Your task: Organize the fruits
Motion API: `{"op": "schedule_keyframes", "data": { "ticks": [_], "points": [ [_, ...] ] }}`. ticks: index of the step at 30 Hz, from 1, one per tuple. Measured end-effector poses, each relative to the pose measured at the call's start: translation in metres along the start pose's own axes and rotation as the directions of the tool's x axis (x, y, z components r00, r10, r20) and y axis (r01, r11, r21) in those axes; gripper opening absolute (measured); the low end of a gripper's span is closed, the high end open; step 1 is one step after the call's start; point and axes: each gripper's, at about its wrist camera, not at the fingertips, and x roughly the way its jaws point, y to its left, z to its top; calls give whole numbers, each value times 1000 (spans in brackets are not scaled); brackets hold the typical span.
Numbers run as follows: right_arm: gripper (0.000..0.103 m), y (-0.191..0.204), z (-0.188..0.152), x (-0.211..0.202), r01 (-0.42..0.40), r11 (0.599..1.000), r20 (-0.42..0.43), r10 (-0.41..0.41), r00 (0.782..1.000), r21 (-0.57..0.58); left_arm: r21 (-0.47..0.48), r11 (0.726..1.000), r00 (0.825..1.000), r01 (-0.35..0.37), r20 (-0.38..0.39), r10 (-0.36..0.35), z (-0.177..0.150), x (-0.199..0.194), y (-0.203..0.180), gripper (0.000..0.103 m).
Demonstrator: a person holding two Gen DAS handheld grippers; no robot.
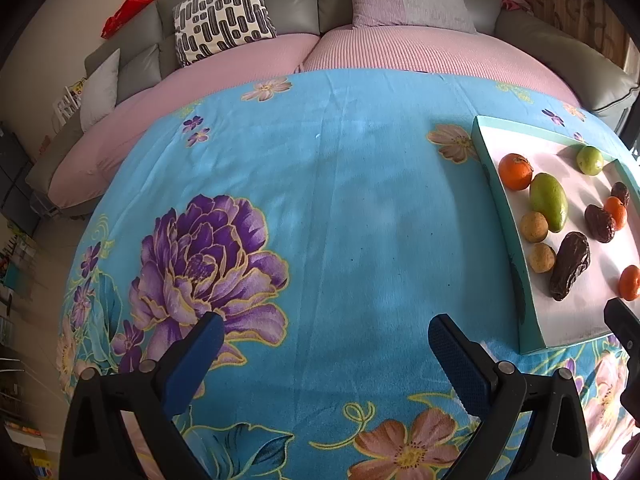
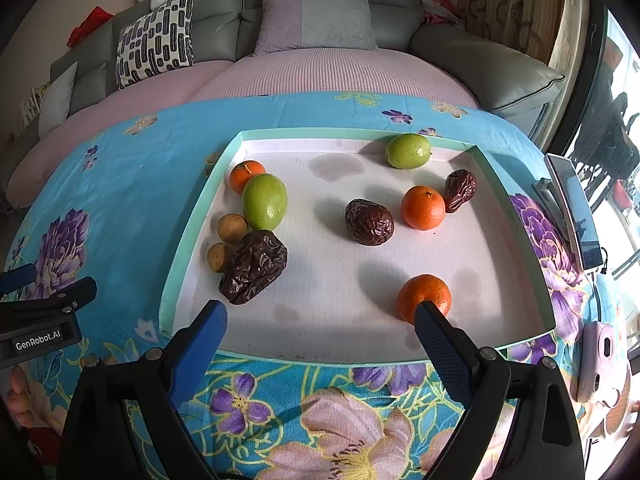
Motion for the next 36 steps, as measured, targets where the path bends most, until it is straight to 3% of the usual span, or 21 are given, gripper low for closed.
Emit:
{"op": "schedule_keyframes", "data": {
  "ticks": [36],
  "points": [
    [95,-1,-3,3,3,1000,-8,-3,1000,1,-6,1000,1000,1,-9,-1,0,3,3,103]
  ]
}}
